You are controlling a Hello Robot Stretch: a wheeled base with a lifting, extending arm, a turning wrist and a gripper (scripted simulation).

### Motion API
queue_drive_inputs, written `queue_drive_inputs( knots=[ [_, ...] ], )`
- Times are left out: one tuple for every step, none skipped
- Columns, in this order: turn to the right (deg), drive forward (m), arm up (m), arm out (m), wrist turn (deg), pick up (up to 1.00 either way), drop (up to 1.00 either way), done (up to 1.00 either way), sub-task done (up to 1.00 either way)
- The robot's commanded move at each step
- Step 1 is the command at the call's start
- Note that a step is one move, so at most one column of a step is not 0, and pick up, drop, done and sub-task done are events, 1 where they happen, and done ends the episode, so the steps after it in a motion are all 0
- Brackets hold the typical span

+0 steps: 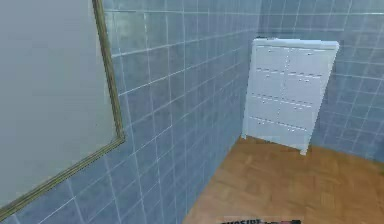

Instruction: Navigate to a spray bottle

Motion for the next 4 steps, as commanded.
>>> queue_drive_inputs(
  knots=[
    [45.0,0.00,0.00,0.00,0.0,0.00,0.00,0.00,0.00],
    [45.0,0.00,0.00,0.00,0.0,0.00,0.00,0.00,0.00],
    [9.0,0.00,0.00,0.00,0.0,0.00,0.00,0.00,0.00],
    [0.0,0.10,0.00,0.00,0.0,0.00,0.00,0.00,0.00]
  ],
)
